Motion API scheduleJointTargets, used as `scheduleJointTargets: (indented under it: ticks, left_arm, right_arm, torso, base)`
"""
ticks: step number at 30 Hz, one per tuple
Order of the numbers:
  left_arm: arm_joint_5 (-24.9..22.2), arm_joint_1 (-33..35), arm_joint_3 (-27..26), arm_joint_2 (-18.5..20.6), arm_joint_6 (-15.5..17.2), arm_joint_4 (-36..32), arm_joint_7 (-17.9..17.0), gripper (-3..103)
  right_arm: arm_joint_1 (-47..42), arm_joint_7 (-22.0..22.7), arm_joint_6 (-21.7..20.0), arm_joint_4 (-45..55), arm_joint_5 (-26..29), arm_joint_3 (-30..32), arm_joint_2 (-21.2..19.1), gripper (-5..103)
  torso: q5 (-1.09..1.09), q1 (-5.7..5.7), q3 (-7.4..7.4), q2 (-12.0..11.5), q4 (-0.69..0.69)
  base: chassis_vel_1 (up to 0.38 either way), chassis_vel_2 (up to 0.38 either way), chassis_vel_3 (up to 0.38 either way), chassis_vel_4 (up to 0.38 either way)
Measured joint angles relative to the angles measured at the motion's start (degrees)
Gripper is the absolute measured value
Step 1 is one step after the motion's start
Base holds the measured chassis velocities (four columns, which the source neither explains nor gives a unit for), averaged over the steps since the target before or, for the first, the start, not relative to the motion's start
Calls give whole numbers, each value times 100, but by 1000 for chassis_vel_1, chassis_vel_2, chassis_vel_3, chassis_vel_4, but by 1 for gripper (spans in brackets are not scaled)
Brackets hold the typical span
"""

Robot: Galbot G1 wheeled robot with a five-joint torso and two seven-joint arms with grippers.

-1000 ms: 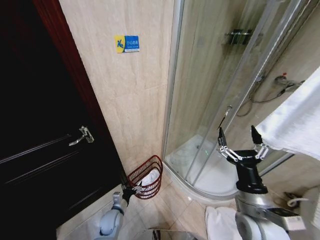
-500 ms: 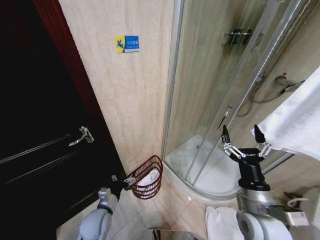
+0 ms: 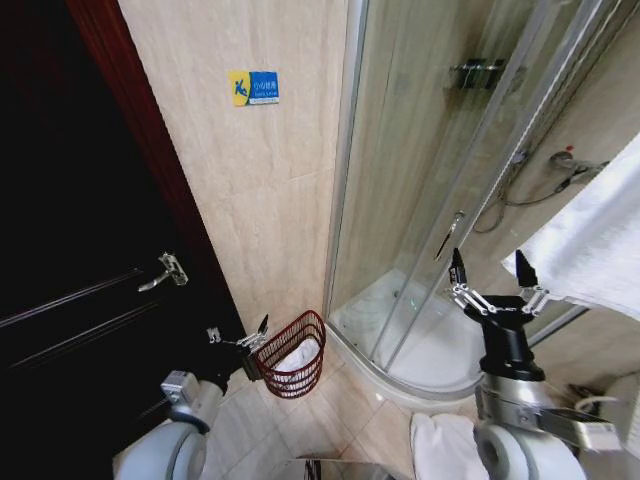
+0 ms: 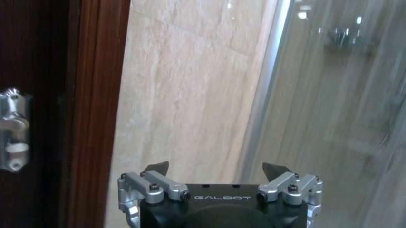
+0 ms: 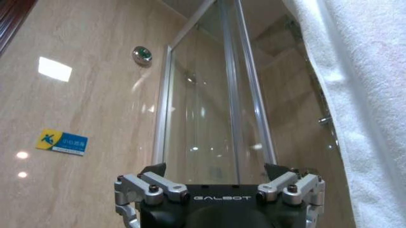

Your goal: Discard the used towel into the hamper.

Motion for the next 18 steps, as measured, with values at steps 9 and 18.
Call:
scheduleJointTargets:
  ticks: [9, 18]
  left_arm:
    - [-5, -15, 49, -55, 43, -12, -36, 99]
    - [7, -23, 49, -53, 41, 22, -37, 99]
  right_arm:
    - [-71, 23, -11, 1, 66, 88, -19, 100]
    - [-159, 224, -93, 0, 128, 485, -199, 100]
  torso:
    - [0, 0, 0, 0, 0]
    - [0, 0, 0, 0, 0]
  base:
    - [0, 0, 0, 0]
    - [0, 0, 0, 0]
